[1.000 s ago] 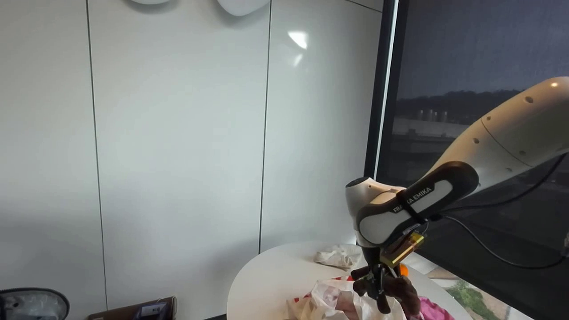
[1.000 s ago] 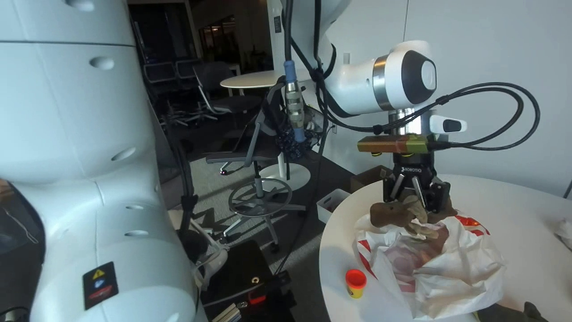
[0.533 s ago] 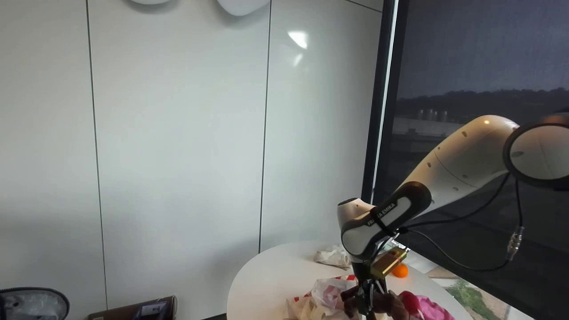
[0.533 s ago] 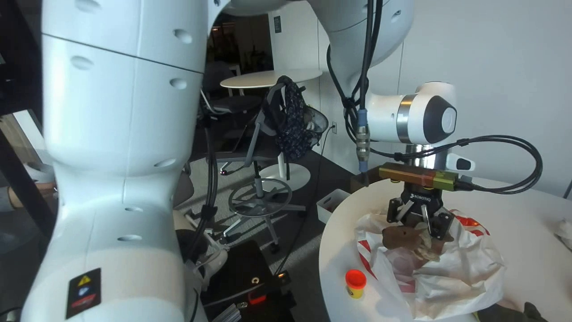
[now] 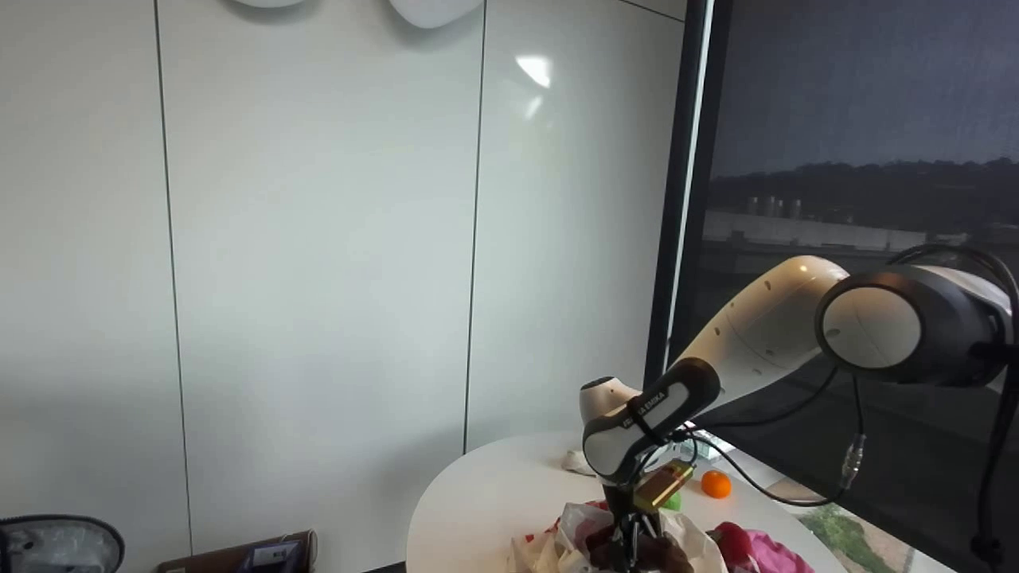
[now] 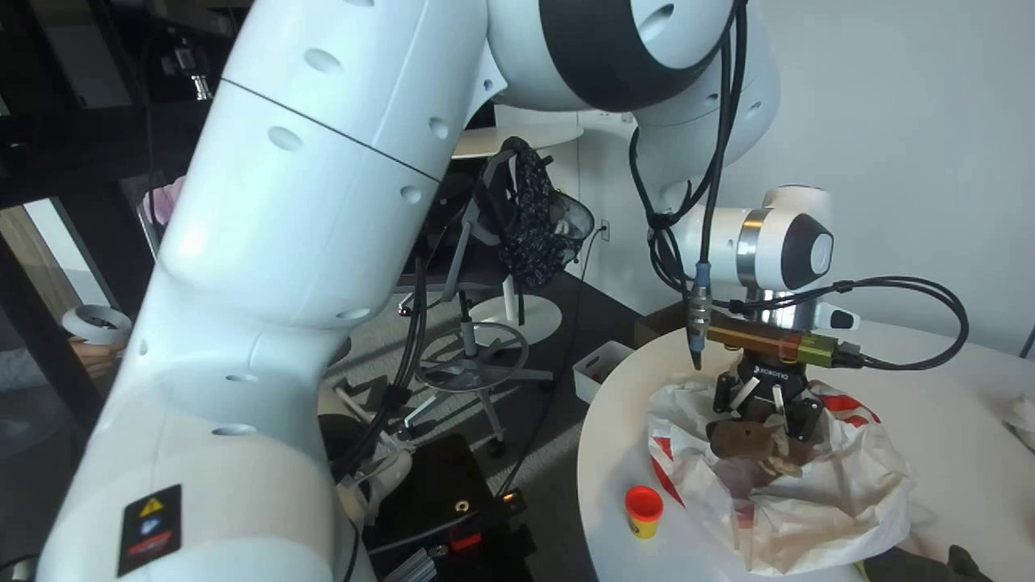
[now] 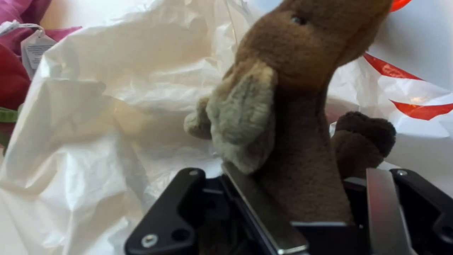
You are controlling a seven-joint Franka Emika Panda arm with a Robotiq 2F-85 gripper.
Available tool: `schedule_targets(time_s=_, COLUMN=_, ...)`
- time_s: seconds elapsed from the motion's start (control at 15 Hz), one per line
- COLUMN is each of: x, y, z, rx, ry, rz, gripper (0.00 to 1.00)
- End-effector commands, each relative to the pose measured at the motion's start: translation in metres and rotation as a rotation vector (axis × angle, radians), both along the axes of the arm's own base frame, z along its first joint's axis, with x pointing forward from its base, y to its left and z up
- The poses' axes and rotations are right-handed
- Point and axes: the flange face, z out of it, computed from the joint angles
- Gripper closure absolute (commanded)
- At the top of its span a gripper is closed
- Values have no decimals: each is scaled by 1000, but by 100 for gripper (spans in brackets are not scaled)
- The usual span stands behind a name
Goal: Put the yellow container, moose, radish and pink t-shirt in the plastic bag.
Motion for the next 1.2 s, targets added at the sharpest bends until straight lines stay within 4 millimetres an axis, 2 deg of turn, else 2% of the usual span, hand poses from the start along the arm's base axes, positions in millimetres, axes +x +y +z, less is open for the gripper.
schedule_targets(time_s=0.0, x=22, y=3, z=-17, rx=16, ry=-32, rz=-61, gripper=99)
schedule_targets(time_s=0.2, x=28, y=-3, z=-36, rx=22, ry=-85, rz=-98, gripper=99)
schedule_targets(time_s=0.4, x=35, y=-2, z=-43, rx=87, ry=-156, rz=-190, gripper=98)
schedule_targets(time_s=0.53, x=41, y=-5, z=-54, rx=75, ry=-226, rz=-161, gripper=96)
schedule_targets(time_s=0.73, x=45, y=-14, z=-67, rx=75, ry=-278, rz=-173, gripper=98)
schedule_targets(time_s=0.8, x=44, y=-18, z=-69, rx=73, ry=-283, rz=-187, gripper=72)
schedule_targets(time_s=0.87, x=43, y=-22, z=-70, rx=76, ry=-283, rz=-196, gripper=71)
schedule_targets(time_s=1.0, x=43, y=-29, z=-62, rx=83, ry=-307, rz=-208, gripper=58)
schedule_targets(time_s=1.13, x=52, y=-35, z=-39, rx=106, ry=-378, rz=-220, gripper=42)
